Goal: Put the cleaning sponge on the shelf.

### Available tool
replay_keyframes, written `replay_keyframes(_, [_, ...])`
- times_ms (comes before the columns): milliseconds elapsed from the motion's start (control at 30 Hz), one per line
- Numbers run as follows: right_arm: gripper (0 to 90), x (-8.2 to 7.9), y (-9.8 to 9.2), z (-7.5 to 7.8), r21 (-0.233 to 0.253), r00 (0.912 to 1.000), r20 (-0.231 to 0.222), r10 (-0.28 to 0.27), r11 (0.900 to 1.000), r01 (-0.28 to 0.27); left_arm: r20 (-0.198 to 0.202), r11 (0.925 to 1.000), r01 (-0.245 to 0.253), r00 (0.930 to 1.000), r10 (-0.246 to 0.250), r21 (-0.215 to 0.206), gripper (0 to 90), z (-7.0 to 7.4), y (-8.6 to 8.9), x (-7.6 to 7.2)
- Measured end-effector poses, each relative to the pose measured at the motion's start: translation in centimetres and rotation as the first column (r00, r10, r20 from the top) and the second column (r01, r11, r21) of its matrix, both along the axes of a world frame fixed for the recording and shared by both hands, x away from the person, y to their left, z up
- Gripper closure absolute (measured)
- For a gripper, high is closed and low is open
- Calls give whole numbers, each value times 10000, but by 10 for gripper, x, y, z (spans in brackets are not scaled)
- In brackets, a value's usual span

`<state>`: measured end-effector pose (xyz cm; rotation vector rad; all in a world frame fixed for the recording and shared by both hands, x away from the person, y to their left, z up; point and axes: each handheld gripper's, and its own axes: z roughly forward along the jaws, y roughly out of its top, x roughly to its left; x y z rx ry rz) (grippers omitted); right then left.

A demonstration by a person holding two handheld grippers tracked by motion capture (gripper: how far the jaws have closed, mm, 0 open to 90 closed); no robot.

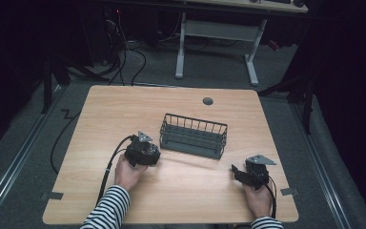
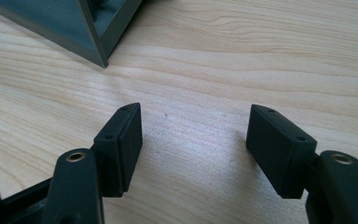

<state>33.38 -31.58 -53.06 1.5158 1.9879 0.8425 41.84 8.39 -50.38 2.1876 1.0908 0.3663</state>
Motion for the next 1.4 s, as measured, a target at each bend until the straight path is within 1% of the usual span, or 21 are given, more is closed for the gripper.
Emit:
replay_keyframes(67, [362, 0, 0, 0, -2, 10000, 0, -4, 10000, 4, 26, 9999, 149, 9999, -149, 81, 378, 2, 1, -2])
replay_keyframes(233, [361, 0, 0, 0, 3, 10000, 0, 2, 10000, -2, 6, 9996, 269, 9996, -269, 91, 419, 5, 4, -3])
replay_keyframes(333, [361, 0, 0, 0, 8, 10000, 0, 2, 10000, -2, 103, 9991, 401, 9991, -402, 146, 434, 7, 6, -6])
replay_keyframes(433, [361, 0, 0, 0, 10, 10000, -1, 1, 10000, -1, 166, 9984, 558, 9983, -557, -84, 453, 12, 9, -11])
replay_keyframes(500, [361, 0, 0, 0, 12, 10000, -1, 0, 10000, 0, 220, 9982, 586, 9980, -584, -94, 455, 13, 10, -11])
replay_keyframes(533, [361, 0, 0, 0, 11, 10000, -2, 2, 10000, -2, 196, 9980, 612, 9980, -609, -157, 460, 14, 10, -12])
replay_keyframes(600, [361, 0, 0, 0, 19, 10000, -8, -11, 10000, 11, -9, 9968, 701, 9975, -702, -396, 460, 16, 12, -12])
replay_keyframes(633, [361, 0, 0, 0, 10, 10000, 0, 1, 10000, -1, -32, 9963, 740, 9972, -742, -431, 467, 17, 13, -12])
replay_keyframes(733, [360, 0, 0, 0, 20, 10000, -9, -8, 10000, 8, -37, 9948, 811, 9967, -815, -613, 475, 21, 17, -14])
replay_keyframes(933, [359, 0, 0, 0, 15, 10000, -3, 10, 10000, -10, 33, 9933, 837, 9965, -837, -801, 494, 29, 24, -18])
replay_keyframes(1133, [358, 0, 0, 0, 17, 10000, -5, 11, 10000, -11, 296, 9918, 869, 9960, -845, -939, 493, 43, 29, -23])
replay_keyframes(1167, [358, 0, 0, 0, 27, 10000, -12, 0, 10000, 0, 332, 9906, 886, 9958, -856, -1041, 493, 48, 31, -23])
replay_keyframes(1200, [358, 0, 0, 0, 27, 10000, -12, 0, 10000, 0, 332, 9906, 886, 9958, -856, -1041, 493, 48, 31, -23])
replay_keyframes(1300, [357, 0, 0, 0, 28, 10000, -14, 0, 10000, 0, 411, 9879, 862, 9958, -815, -1291, 492, 56, 33, -26])
replay_keyframes(1333, [357, 0, 0, 0, 30, 10000, -13, 1, 10000, -1, 505, 9867, 927, 9950, -866, -1339, 492, 62, 33, -27])
replay_keyframes(1367, [357, 0, 0, 0, 29, 10000, -12, 4, 10000, -4, 507, 9857, 966, 9946, -903, -1384, 492, 65, 34, -27])
replay_keyframes(1400, [357, 0, 0, 0, 29, 10000, -12, 4, 10000, -4, 507, 9857, 966, 9946, -903, -1384, 492, 65, 34, -27])
